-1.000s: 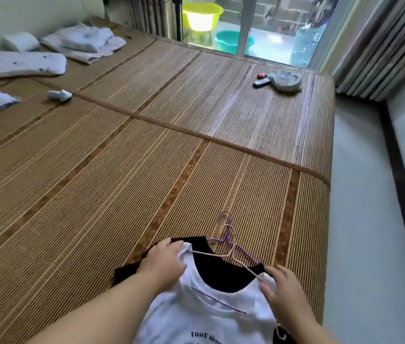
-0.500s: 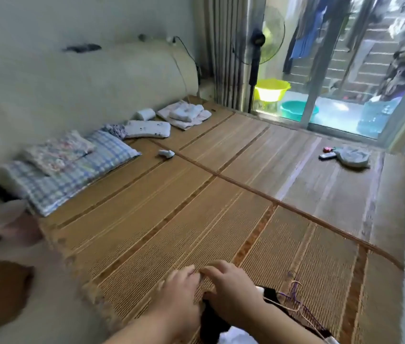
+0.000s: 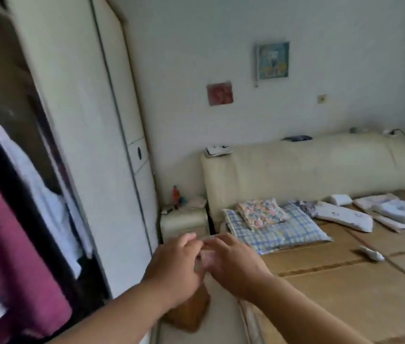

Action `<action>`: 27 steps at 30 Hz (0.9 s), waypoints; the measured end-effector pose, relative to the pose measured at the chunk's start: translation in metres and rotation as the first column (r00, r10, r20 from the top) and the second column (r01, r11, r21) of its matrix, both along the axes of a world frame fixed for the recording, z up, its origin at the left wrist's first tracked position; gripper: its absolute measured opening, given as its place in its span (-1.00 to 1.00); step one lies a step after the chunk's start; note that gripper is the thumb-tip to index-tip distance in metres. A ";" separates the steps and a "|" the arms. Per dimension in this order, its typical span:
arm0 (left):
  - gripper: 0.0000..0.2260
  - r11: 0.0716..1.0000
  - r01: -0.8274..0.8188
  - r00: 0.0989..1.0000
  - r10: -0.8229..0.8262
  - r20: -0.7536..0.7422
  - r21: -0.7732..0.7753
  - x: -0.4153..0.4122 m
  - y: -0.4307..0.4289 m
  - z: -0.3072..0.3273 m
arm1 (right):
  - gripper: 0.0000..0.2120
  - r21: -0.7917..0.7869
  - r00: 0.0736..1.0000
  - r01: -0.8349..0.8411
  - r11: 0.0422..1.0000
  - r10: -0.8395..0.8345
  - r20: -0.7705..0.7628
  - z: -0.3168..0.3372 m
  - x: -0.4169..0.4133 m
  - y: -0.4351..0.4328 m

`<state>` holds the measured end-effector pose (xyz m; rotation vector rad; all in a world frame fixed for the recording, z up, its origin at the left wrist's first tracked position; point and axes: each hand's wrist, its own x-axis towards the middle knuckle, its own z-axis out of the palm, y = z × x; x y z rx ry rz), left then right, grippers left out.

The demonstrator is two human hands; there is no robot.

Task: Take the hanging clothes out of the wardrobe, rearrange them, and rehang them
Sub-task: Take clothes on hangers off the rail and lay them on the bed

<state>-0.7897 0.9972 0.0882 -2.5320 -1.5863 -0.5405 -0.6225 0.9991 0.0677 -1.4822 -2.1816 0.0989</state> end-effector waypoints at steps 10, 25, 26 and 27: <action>-0.60 0.859 -0.465 0.885 0.452 0.109 0.214 -0.177 0.007 0.079 | -0.62 0.243 0.929 -0.358 0.901 0.371 -0.009 0.092 -0.206 0.072; -0.52 0.277 -0.835 0.374 0.920 0.121 0.475 -0.251 -0.079 0.181 | -0.57 0.460 0.347 -0.850 0.257 0.930 0.121 0.219 -0.373 0.078; -0.52 0.243 -0.837 0.335 0.936 0.108 0.491 -0.246 -0.087 0.185 | -0.57 0.469 0.295 -0.858 0.212 0.949 0.111 0.226 -0.379 0.073; -0.51 0.211 -0.839 0.293 0.952 0.091 0.501 -0.242 -0.094 0.190 | -0.56 0.477 0.244 -0.863 0.168 0.964 0.102 0.232 -0.386 0.067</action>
